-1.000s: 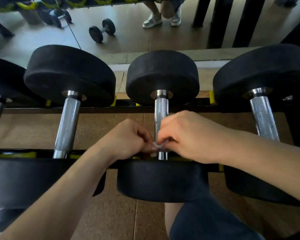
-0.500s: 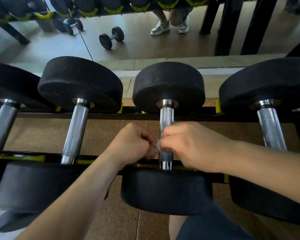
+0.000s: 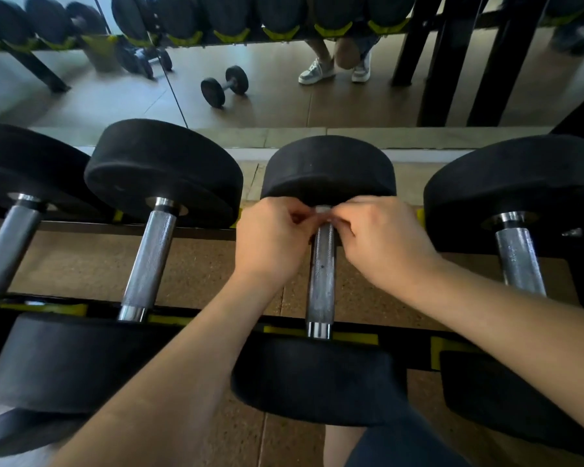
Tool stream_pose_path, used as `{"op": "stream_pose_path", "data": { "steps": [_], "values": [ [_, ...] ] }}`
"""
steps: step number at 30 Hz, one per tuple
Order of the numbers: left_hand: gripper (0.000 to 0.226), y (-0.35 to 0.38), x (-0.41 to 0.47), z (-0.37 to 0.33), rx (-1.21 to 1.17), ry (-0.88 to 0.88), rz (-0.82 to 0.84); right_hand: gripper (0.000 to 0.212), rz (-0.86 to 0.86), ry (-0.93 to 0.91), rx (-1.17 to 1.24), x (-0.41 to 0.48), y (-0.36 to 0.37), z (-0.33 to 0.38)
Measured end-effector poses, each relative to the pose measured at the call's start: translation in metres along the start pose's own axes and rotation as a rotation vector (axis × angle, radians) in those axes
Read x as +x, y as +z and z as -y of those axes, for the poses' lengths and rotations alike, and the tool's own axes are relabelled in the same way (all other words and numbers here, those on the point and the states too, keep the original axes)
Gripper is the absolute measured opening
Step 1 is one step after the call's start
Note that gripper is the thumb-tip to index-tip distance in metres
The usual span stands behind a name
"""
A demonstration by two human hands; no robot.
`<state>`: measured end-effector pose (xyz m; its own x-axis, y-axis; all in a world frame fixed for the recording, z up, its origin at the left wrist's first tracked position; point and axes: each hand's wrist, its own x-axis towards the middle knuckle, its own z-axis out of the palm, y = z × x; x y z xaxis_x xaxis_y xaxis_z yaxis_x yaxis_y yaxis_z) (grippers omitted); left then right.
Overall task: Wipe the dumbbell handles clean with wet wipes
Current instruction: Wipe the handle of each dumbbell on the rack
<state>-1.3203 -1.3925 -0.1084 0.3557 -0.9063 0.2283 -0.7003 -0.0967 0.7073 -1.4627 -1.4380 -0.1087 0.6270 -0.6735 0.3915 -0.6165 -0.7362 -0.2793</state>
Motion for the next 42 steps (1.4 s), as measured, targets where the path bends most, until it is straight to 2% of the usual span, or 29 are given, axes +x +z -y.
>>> {"op": "stream_pose_path", "data": {
  "steps": [2,5,7,10,14,17,22,25,27,31,33,38,40,42],
  "values": [
    [0.005,0.001,0.005,0.003,-0.059,-0.076,0.022,0.021,-0.032,0.038,0.043,-0.007,0.003,0.009],
    [0.010,0.001,0.004,0.015,-0.127,-0.188,0.112,0.029,0.067,-0.152,-0.185,-0.004,0.005,0.017],
    [0.020,-0.002,-0.003,0.017,-0.197,-0.183,0.178,0.035,0.166,-0.209,-0.269,0.006,-0.001,0.018],
    [0.037,-0.013,-0.014,0.019,-0.290,-0.147,0.255,0.028,0.259,-0.228,-0.319,0.017,-0.009,0.023],
    [0.034,-0.024,-0.036,0.024,-0.275,-0.176,0.272,0.020,0.264,-0.186,-0.248,0.013,-0.011,0.023],
    [0.033,-0.026,-0.048,0.028,-0.154,-0.129,0.253,0.013,0.236,-0.121,-0.099,-0.001,-0.009,0.020],
    [0.029,-0.027,-0.051,0.027,-0.138,-0.128,0.237,0.016,0.005,0.031,-0.053,0.007,0.011,0.012],
    [0.028,-0.027,-0.052,0.025,-0.138,-0.092,0.244,0.012,0.093,0.057,0.153,-0.011,0.012,0.021],
    [0.028,-0.028,-0.051,0.025,-0.148,-0.083,0.241,0.012,0.114,0.023,0.126,-0.010,0.011,0.023],
    [0.035,-0.028,-0.048,0.025,-0.207,-0.085,0.200,0.021,0.024,0.052,-0.063,0.006,0.015,0.020],
    [0.033,-0.029,-0.046,0.025,-0.187,-0.075,0.198,0.018,-0.018,0.130,-0.020,-0.002,0.017,0.018],
    [0.034,-0.032,-0.043,0.026,-0.155,-0.081,0.198,0.017,-0.229,0.532,0.381,-0.013,0.021,0.012],
    [0.034,-0.031,-0.041,0.026,-0.180,-0.077,0.189,0.020,-0.273,0.578,0.452,-0.010,0.023,0.019],
    [0.033,-0.030,-0.039,0.026,-0.196,-0.072,0.184,0.018,-0.290,0.526,0.359,-0.009,0.026,0.026]
  ]
}}
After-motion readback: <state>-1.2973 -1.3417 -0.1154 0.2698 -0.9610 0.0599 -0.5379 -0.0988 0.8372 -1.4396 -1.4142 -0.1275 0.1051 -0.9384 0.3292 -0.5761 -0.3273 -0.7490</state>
